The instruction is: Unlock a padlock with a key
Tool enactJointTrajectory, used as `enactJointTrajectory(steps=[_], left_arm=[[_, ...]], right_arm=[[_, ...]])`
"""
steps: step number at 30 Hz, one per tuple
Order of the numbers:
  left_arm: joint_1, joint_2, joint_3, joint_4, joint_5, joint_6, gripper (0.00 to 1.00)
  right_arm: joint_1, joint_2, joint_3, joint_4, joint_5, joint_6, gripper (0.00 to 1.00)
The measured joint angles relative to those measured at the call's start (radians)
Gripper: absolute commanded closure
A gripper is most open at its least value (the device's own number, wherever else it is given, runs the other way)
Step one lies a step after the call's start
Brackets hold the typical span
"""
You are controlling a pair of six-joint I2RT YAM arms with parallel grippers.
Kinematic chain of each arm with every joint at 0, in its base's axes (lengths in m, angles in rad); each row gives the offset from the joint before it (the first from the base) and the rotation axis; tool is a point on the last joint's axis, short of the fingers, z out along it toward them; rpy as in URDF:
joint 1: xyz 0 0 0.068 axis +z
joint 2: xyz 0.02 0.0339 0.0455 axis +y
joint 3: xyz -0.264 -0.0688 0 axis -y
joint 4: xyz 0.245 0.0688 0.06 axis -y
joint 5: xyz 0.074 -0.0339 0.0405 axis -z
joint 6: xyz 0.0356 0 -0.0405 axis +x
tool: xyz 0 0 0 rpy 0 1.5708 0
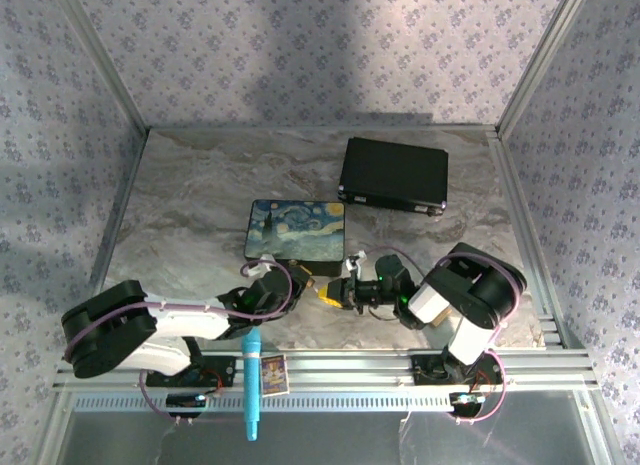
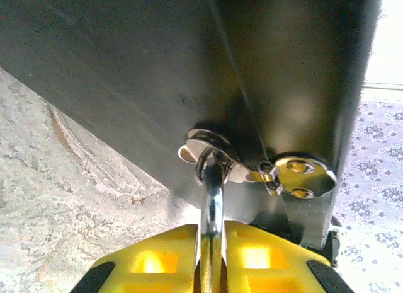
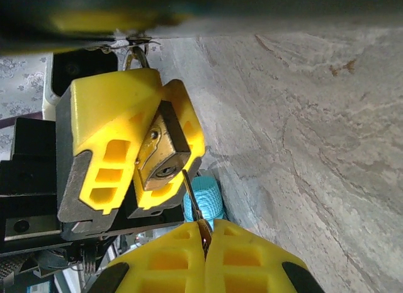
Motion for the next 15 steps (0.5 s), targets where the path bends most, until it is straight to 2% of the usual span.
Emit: enactJointTrajectory(steps=[15], left_arm=[[0.000, 0.012, 0.000, 0.024, -0.001, -0.020, 1.00]], right_arm=[[-0.024, -0.015, -0.021, 0.044, -0.005, 0.022, 1.00]])
